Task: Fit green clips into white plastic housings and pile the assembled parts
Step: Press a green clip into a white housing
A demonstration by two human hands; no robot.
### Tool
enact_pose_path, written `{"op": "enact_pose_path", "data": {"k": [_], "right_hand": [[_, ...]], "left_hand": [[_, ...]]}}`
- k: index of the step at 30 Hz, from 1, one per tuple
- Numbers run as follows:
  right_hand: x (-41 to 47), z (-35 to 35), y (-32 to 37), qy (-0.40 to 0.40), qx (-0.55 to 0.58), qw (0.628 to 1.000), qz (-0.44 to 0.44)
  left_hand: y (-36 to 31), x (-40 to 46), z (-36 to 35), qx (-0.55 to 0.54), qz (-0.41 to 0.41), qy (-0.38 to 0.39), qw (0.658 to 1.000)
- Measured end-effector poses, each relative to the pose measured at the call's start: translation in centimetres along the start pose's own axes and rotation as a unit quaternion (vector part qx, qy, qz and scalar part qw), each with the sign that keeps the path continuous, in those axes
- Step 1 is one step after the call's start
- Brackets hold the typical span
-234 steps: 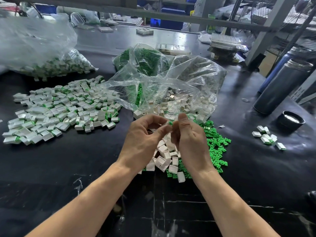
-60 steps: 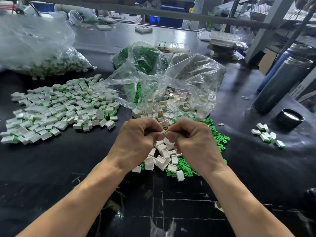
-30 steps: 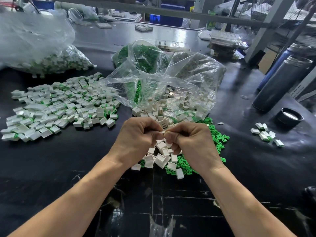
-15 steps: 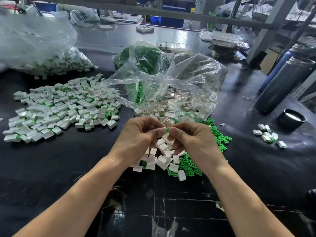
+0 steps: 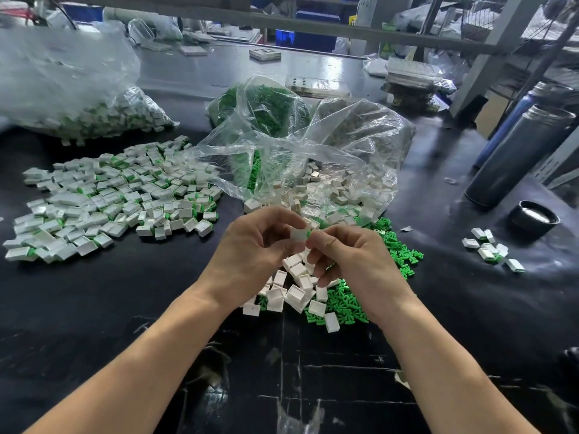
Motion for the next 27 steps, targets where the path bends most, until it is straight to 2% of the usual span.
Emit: {"op": "enact_pose_path", "data": {"k": [3, 10, 15, 27], "right_hand": [[0.0, 0.1, 0.4, -0.011, 0.004, 1.000, 0.024], [-0.4, 0.0, 2.0, -0.043, 0.024, 0.993, 0.106], [-0.7, 0.2, 2.5, -0.063, 0.009, 0.990, 0.129], [-0.8, -0.1, 2.7, -0.056, -0.016, 0.987, 0.151]], "left_hand": [[-0.2, 0.2, 0.5, -0.015, -0.014, -0.017, 1.000], [0.6, 0.5, 0.6, -0.074, 0.022, -0.035, 0.996], [0.4, 0.5, 0.2, -0.104, 0.024, -0.026, 0.994], [0.4, 0.5, 0.4, -0.119, 0.033, -0.028, 0.992]]}}
Point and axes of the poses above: each hand's wrist, its own x-axis towards the middle knuckle, its own z-axis out of the back of the hand, y = z × x, the point moved 10 cm from there along x, towards the middle knuckle, and after that the axes turned 9 degrees about -y, right-handed, at the moved point
